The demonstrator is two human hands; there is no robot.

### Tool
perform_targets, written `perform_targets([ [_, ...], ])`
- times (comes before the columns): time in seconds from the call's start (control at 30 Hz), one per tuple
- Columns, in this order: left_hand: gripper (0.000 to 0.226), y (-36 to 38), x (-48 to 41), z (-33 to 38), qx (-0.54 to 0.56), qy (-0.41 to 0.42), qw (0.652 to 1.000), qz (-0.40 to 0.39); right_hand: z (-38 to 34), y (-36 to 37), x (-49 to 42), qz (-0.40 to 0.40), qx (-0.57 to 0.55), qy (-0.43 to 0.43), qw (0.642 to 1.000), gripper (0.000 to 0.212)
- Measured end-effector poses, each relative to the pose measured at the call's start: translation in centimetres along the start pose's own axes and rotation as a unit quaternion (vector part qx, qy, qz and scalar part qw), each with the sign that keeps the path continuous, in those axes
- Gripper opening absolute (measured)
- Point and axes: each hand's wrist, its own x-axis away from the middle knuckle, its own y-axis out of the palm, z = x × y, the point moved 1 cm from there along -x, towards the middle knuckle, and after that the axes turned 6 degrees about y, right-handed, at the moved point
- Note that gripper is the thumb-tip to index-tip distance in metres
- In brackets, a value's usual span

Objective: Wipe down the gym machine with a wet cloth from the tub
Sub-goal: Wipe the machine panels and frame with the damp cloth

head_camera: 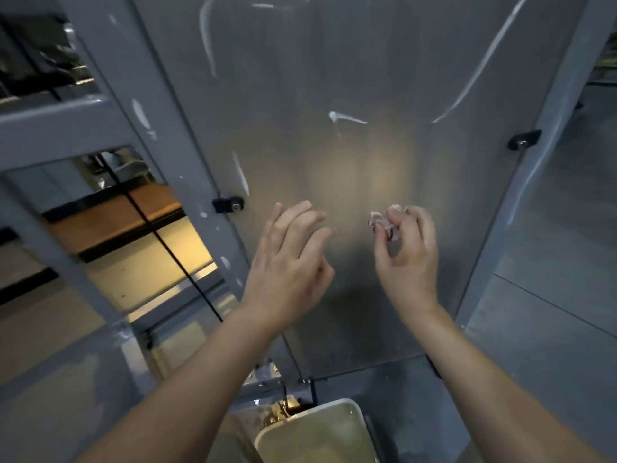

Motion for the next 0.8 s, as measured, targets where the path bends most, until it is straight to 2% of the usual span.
perform_targets([
  [0.1, 0.033, -2.9, 0.9, -3.0, -0.019, -0.062, 0.996, 0.054, -1.9, 2.1, -0.1, -0.033, 0.006, -0.066, 0.997, 0.019],
  [0.27, 0.054, -6.4, 0.9, -8.0, -0.022, -0.182, 0.967, 0.175, -7.3, 5.0, -1.0, -0.037, 0.0, -0.169, 0.985, 0.015],
  [0.3, 0.058, -6.7, 1.1, -8.4, 0.007, -0.224, 0.955, 0.196, -8.5, 5.5, -1.4, -0.039, -0.003, -0.181, 0.983, 0.014],
  [0.37, 0.065, -6.8, 1.8, -9.0, 0.105, -0.355, 0.902, 0.221, -10.6, 6.3, -2.2, -0.045, -0.012, -0.201, 0.979, 0.014],
  [0.43, 0.068, -6.8, 2.2, -9.7, 0.204, -0.454, 0.844, 0.197, -11.9, 7.0, -2.8, -0.046, -0.02, -0.21, 0.976, 0.016],
  [0.47, 0.066, -6.7, 2.4, -10.2, 0.244, -0.474, 0.827, 0.177, -12.1, 7.2, -2.9, -0.042, -0.022, -0.214, 0.976, 0.016],
  [0.53, 0.059, -6.9, 2.6, -11.2, 0.29, -0.467, 0.824, 0.14, -11.7, 7.5, -2.9, -0.033, -0.024, -0.229, 0.973, 0.014],
  [0.63, 0.052, -7.4, 2.3, -12.1, 0.307, -0.433, 0.843, 0.093, -11.3, 7.7, -3.0, -0.028, -0.01, -0.24, 0.97, 0.014],
  [0.8, 0.052, -7.5, 2.2, -12.8, 0.318, -0.419, 0.847, 0.072, -12.6, 6.6, -2.5, -0.063, 0.023, -0.233, 0.97, 0.013],
])
